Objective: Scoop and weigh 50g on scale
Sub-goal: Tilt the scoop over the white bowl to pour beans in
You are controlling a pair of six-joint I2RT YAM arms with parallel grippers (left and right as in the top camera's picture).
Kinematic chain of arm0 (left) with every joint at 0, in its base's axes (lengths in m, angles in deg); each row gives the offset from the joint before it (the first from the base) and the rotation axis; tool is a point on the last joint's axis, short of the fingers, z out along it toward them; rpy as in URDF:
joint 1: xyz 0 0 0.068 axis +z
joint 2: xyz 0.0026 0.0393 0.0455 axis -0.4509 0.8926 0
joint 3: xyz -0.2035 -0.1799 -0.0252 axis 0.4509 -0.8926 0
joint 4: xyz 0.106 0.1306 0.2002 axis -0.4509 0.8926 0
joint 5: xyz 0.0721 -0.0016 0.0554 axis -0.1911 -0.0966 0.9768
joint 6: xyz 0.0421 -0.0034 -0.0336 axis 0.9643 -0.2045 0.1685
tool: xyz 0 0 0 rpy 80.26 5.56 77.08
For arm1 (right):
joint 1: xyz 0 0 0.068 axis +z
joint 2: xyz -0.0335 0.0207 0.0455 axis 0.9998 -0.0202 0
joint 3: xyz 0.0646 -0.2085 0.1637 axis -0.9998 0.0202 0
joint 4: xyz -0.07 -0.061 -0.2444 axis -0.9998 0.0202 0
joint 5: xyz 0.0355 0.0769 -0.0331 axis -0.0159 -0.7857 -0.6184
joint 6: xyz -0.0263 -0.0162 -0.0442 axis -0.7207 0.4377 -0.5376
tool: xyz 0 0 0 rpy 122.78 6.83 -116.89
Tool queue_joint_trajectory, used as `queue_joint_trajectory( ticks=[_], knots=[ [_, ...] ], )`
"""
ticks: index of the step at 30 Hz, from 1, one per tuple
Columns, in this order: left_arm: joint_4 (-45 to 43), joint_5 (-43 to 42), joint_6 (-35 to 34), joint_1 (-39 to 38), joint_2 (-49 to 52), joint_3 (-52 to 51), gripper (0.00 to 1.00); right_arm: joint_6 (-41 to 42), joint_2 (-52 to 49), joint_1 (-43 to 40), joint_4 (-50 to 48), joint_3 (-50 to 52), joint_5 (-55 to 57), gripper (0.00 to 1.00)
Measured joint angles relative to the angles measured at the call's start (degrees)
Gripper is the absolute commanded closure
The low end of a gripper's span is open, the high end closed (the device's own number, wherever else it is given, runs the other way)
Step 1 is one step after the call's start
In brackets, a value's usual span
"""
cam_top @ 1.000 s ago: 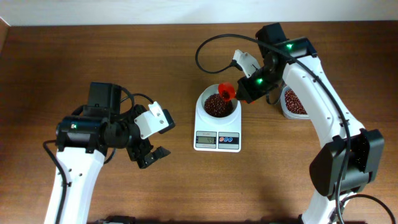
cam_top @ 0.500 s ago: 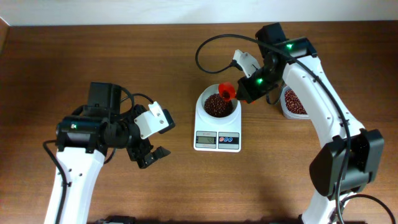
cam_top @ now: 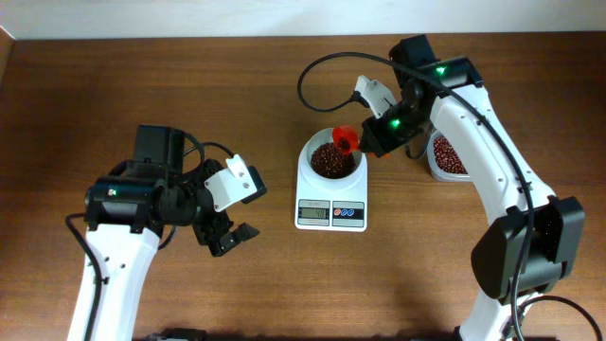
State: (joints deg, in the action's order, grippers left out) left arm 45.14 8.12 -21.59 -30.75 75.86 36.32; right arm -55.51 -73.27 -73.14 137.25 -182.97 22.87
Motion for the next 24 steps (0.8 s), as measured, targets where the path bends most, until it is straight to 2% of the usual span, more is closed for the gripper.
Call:
queue_joint_trajectory(
  ticks=[6,11,24],
  knots=[
    [0.0,0.0,0.0,0.0,0.0,0.0,0.01,-0.02,0.0,0.0,0.02,0.0,-0.02,0.96],
    [0.0,0.0,0.0,0.0,0.0,0.0,0.01,-2.16,0.0,0.0,0.09,0.0,-4.74,0.96],
    [0.0,0.0,0.0,0.0,0.0,0.0,0.01,-1.97,0.0,0.0,0.11,0.0,-3.08,0.96]
  ],
)
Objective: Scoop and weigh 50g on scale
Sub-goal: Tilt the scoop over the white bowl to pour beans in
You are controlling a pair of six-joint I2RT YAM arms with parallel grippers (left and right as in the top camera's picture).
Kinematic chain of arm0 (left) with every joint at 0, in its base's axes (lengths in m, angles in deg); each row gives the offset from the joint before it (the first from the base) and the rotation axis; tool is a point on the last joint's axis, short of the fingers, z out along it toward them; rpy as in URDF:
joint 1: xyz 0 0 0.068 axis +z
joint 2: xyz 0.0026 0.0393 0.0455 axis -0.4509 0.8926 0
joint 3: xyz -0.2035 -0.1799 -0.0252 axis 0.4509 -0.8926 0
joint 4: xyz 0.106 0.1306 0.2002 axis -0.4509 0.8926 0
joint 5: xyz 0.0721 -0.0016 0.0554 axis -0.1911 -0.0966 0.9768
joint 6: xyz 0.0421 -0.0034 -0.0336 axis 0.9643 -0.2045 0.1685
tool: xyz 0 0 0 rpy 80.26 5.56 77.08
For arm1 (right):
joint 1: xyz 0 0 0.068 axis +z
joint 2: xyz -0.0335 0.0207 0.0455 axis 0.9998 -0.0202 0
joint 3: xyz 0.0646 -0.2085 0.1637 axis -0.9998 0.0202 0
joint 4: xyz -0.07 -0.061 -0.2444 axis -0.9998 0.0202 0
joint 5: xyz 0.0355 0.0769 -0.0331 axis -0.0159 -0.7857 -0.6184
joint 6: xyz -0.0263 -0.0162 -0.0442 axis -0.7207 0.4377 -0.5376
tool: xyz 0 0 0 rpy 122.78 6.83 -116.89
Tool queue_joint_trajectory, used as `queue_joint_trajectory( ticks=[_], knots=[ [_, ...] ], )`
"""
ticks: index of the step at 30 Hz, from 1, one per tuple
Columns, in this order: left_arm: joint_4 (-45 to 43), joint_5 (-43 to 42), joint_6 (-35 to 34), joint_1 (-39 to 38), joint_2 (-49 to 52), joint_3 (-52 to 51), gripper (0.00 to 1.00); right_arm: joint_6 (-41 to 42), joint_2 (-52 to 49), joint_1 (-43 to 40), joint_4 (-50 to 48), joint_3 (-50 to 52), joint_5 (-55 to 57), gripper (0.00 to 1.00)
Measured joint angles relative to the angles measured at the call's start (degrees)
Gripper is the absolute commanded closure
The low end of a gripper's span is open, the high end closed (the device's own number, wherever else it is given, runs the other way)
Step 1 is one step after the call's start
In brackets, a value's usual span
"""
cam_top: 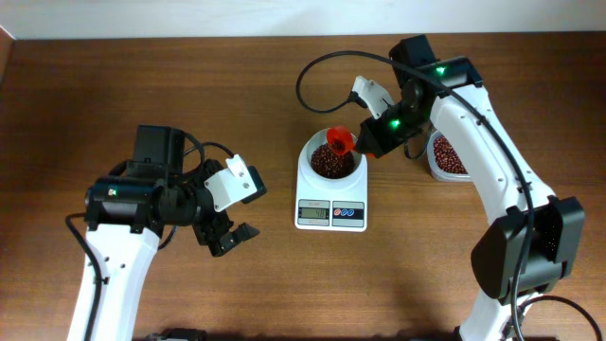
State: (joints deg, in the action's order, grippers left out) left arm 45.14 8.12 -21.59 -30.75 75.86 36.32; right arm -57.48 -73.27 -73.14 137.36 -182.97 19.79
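A white scale [330, 210] stands mid-table with a white bowl [330, 159] of dark red beans on its platform. My right gripper [365, 143] is shut on the handle of a red scoop [340, 142], held tilted over the bowl's right rim with its mouth facing up-left. A second container of beans [445, 156] sits to the right, partly hidden behind the right arm. My left gripper [232, 235] hangs open over bare table to the left of the scale, holding nothing.
The scale's display and buttons [330, 214] face the front edge. A black cable [322, 71] loops over the table behind the bowl. The right arm's base [525, 251] stands at the front right, the left arm [123, 204] at the left.
The red scoop has shifted slightly left and rolled, so its open mouth now shows more over the bowl's rim. The left arm has not moved.
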Motion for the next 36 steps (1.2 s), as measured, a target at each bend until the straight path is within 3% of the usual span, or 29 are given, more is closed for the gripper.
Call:
queue_joint_trajectory(
  ticks=[4,15,19,36],
  knots=[
    [0.0,0.0,0.0,0.0,0.0,0.0,0.01,-1.16,0.0,-0.02,-0.02,0.0,-4.9,0.96],
    [0.0,0.0,0.0,0.0,0.0,0.0,0.01,-0.17,0.0,-0.07,0.17,0.0,-1.53,0.96],
    [0.0,0.0,0.0,0.0,0.0,0.0,0.01,-1.11,0.0,-0.48,0.17,-0.22,-7.39,0.96],
    [0.0,0.0,0.0,0.0,0.0,0.0,0.01,0.42,-0.02,-0.72,1.46,-0.48,-0.9,0.96]
  ],
)
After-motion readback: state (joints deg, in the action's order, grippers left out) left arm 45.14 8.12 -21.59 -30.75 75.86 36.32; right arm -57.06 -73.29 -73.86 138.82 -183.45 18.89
